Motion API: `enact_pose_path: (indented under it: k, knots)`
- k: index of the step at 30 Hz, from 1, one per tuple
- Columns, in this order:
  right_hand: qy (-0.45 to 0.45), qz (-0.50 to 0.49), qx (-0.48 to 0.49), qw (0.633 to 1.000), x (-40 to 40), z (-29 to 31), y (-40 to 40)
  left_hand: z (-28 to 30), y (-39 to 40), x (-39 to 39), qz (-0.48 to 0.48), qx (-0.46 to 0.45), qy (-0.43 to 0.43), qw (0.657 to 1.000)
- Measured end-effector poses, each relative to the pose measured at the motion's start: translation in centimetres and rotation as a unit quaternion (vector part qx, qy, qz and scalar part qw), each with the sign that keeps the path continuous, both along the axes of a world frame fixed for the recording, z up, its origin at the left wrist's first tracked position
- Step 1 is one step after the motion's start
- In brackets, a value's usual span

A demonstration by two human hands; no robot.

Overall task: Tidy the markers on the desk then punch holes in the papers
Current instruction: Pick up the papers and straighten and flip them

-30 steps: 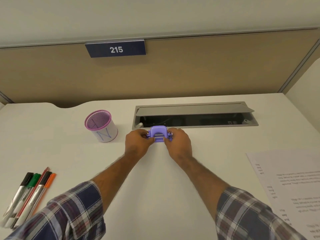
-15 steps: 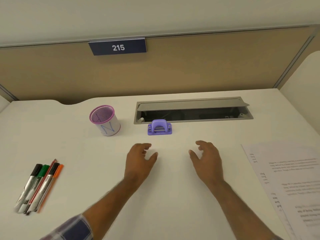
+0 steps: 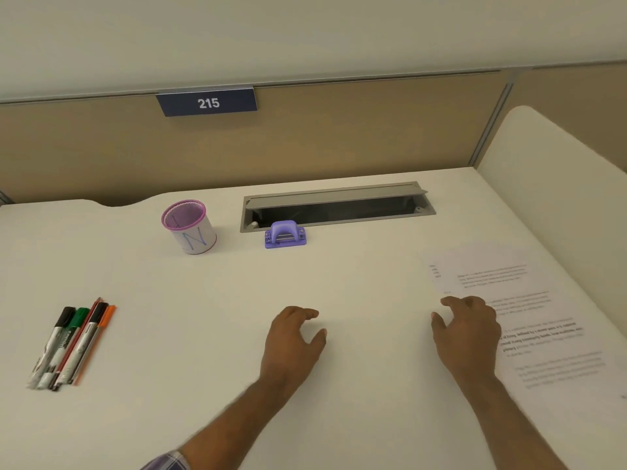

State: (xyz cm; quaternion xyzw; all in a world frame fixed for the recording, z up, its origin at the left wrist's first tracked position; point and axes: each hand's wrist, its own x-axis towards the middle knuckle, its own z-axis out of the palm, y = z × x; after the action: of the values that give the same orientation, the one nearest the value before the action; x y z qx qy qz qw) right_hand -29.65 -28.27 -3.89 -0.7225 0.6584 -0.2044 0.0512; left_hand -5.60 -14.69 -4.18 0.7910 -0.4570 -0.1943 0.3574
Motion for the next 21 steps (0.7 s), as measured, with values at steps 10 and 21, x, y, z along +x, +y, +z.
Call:
enact_pose_path:
  k: [10,21]
  knots:
    - [0.0,-0.046,0.082,0.996,-4.0,0.1,2.5,1.0,2.3,-3.1,-0.005,0.016,-0.004,1.0]
    - [-0.11,0.048,0.156,0.98,1.1,0.1,7.3,2.6,2.6,-6.6,-0.016,0.085,0.154,0.984]
